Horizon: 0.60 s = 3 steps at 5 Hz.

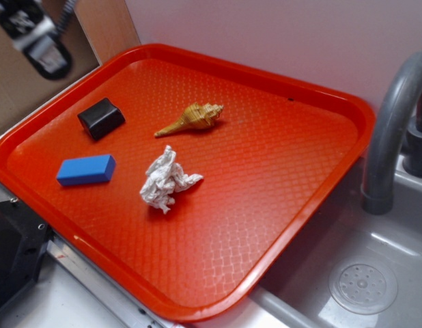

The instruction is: Grab the white paper.

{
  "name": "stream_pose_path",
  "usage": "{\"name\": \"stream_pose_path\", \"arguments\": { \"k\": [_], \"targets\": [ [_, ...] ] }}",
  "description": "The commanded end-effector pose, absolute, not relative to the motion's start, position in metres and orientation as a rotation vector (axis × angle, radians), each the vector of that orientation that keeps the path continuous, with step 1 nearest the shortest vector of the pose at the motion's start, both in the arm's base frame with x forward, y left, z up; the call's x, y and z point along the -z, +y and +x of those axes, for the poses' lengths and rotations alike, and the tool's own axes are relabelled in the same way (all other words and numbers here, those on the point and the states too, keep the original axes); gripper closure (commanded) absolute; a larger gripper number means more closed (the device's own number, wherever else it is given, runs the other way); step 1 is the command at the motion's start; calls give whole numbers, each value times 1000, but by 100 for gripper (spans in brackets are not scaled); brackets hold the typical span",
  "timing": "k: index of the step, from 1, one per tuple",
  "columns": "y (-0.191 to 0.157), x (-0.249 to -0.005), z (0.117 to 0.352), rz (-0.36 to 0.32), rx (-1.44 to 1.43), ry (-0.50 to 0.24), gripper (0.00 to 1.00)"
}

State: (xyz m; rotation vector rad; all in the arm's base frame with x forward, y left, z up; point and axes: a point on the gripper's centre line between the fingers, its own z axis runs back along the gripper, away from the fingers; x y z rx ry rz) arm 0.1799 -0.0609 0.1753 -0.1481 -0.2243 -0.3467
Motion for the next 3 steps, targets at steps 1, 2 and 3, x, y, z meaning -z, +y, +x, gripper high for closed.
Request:
{"name": "stream_pose_path", "arguments": {
  "k": [1, 2, 3],
  "targets": [
    [-107, -140, 188, -200, 561, -166, 0],
    [-112, -120, 188, -155, 586, -125, 0],
    [-114, -103, 187, -96, 574, -84, 0]
  ]
}}
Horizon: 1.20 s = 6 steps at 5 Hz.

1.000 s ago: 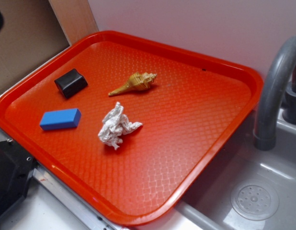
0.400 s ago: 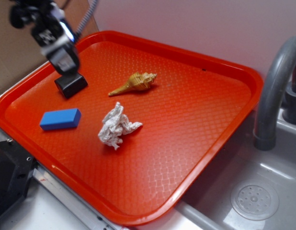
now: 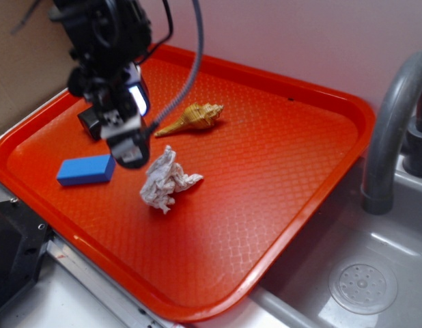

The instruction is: Grab the white paper.

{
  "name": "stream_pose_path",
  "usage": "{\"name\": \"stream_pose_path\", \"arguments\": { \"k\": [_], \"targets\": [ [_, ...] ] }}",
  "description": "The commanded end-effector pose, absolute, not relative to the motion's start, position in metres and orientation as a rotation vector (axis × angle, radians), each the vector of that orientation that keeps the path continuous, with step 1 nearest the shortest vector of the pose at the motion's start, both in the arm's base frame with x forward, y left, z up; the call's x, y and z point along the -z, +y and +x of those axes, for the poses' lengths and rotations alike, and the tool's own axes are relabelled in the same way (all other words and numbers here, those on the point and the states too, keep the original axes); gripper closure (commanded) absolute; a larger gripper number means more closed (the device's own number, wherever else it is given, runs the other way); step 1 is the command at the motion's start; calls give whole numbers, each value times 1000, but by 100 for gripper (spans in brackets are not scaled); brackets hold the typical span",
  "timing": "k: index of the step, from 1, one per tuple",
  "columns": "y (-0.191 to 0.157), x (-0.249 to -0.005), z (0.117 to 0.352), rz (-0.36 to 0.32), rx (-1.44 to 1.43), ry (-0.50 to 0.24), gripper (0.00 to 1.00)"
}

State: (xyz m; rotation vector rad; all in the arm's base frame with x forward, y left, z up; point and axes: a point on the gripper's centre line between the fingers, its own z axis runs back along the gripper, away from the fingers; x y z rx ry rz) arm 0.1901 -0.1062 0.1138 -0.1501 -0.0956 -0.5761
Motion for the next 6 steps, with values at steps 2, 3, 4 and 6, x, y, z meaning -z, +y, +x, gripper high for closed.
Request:
{"name": "stream_pose_path", "arguments": {
  "k": [2, 3, 4, 6],
  "targets": [
    [-117, -65, 192, -5, 568, 17, 0],
    [-118, -47, 190, 65, 542, 78, 0],
    [-111, -32, 192, 112, 492, 134, 0],
    [-106, -26, 189, 152, 425, 168, 100]
  ]
}}
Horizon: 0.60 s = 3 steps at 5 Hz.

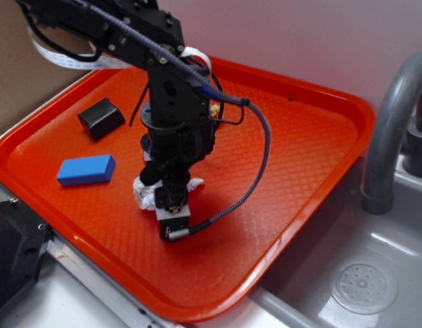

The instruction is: Grab the white paper.

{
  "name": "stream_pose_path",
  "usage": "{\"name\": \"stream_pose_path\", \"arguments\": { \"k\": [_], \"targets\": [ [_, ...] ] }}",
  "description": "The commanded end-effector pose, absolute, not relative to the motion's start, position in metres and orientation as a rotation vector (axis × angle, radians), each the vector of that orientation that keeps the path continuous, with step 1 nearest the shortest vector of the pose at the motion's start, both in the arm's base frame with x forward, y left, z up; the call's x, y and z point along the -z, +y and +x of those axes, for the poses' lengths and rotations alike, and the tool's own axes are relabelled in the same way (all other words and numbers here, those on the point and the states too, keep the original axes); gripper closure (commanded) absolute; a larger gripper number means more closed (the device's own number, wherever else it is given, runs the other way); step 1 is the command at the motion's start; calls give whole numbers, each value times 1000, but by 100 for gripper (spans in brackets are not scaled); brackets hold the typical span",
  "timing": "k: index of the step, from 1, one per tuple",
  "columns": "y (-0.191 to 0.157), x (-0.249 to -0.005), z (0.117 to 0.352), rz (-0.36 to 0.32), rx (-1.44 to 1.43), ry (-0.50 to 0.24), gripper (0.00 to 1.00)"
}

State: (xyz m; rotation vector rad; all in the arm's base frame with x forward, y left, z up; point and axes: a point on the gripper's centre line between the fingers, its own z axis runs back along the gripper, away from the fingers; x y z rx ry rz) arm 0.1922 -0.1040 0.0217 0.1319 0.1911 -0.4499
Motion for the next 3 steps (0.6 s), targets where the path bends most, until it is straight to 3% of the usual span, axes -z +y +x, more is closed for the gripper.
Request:
{"name": "stream_pose_path", "arguments": {
  "k": [1, 2, 3],
  "targets": [
    [-102, -37, 187, 166, 409, 150, 100],
    [-92, -63, 197, 179, 340, 126, 100],
    [-84, -105, 212, 174, 185, 90, 100]
  ]
}}
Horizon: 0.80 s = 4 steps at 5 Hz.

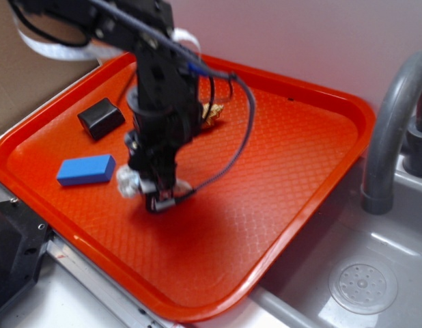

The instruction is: Grab the white paper.

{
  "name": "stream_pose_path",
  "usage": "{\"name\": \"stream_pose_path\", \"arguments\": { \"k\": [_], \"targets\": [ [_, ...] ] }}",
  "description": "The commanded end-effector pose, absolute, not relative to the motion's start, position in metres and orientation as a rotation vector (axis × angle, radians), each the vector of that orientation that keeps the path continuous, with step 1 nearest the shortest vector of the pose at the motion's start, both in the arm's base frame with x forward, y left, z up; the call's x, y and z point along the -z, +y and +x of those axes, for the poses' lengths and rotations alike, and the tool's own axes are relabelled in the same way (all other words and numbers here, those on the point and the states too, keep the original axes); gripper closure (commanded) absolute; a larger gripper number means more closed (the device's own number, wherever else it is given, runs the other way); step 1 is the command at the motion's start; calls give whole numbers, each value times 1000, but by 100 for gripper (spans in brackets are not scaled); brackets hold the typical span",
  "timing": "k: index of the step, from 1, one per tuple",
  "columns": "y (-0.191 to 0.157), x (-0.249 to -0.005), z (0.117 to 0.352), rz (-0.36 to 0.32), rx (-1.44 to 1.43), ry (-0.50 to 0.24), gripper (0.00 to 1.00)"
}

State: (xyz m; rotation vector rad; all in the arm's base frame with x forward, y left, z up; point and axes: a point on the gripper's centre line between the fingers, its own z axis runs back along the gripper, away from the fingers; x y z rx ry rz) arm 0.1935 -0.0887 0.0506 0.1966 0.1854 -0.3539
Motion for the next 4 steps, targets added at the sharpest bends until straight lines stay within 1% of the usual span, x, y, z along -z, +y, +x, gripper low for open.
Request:
{"name": "stream_pose_path", "arguments": {
  "k": [1, 2, 3, 4],
  "targets": [
    [-72, -155, 228, 97, 49, 26, 100],
    [-65, -190, 235, 54, -6, -47, 100],
    [-60, -201, 235, 7, -47, -100, 100],
    [-61, -197, 239, -54, 77, -88, 100]
  ]
}}
